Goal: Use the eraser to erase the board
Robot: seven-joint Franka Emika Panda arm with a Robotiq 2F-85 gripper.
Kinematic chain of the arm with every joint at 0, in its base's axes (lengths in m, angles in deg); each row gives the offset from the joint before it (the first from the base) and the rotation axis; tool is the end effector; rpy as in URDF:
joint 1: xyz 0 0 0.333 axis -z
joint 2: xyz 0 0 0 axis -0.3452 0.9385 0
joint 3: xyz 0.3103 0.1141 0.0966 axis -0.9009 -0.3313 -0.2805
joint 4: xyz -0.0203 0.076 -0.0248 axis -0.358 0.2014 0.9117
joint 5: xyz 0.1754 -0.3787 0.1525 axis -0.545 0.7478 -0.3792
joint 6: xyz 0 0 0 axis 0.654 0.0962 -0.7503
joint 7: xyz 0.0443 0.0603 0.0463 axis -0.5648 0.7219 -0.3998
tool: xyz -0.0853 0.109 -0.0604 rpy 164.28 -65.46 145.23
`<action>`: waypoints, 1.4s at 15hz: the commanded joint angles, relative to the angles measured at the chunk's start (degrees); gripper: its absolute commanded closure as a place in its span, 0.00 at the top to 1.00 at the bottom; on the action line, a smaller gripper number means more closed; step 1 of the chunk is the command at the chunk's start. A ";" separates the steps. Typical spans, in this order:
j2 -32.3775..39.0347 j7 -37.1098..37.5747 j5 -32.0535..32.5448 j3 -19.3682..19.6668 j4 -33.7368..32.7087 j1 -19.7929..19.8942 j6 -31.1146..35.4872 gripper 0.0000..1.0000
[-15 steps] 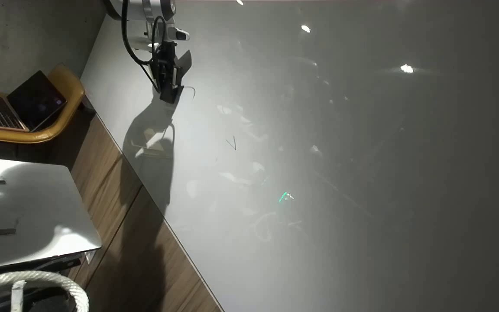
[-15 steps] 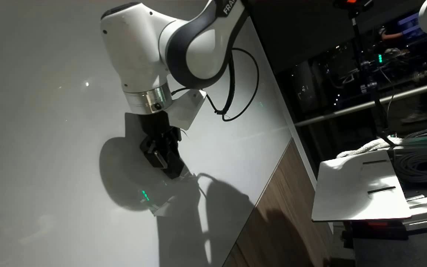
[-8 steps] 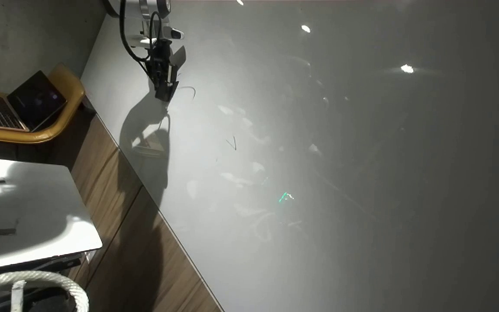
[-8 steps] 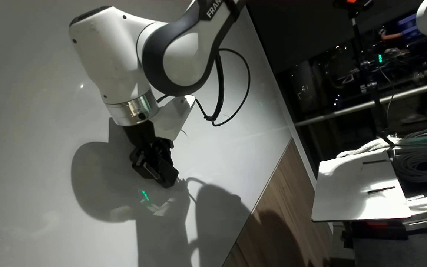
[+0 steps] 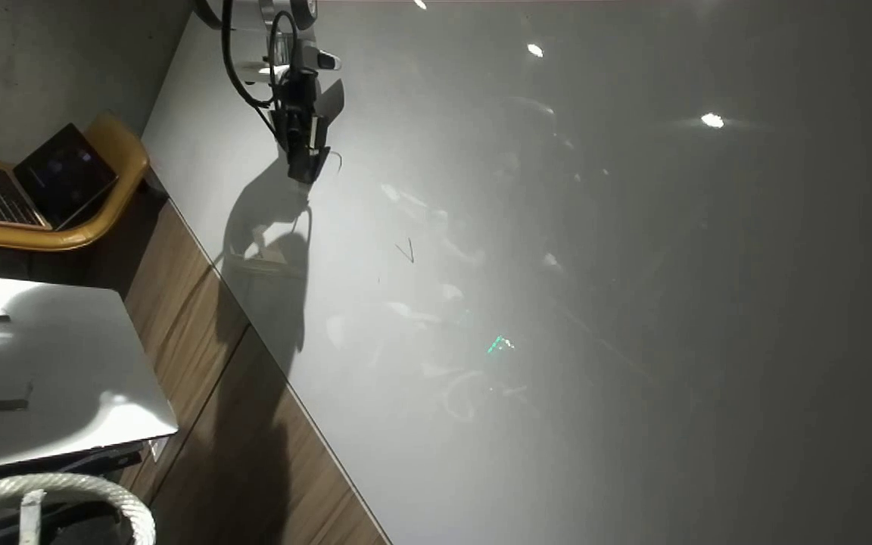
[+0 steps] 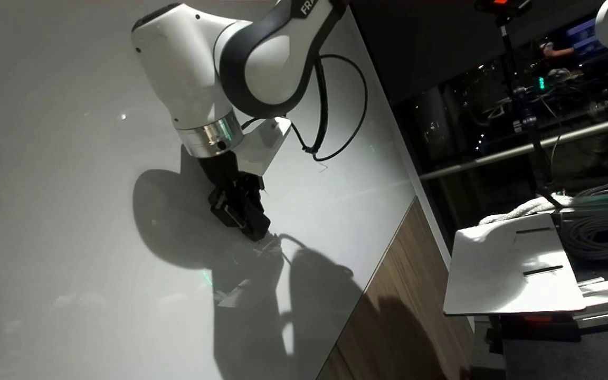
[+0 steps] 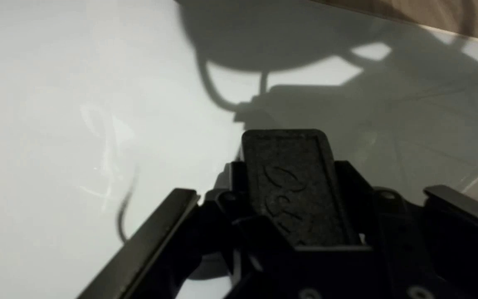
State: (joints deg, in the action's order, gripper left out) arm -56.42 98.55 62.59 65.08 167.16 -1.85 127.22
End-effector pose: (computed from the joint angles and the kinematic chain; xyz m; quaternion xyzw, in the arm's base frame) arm 0.6647 0.3074 0.4079 0.9588 0.0875 0.2110 0.1689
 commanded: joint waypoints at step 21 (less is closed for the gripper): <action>-17.71 -14.10 -9.35 12.77 26.12 26.94 28.47 0.30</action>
State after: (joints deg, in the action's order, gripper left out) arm -72.17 83.96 54.59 79.39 188.91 26.67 152.83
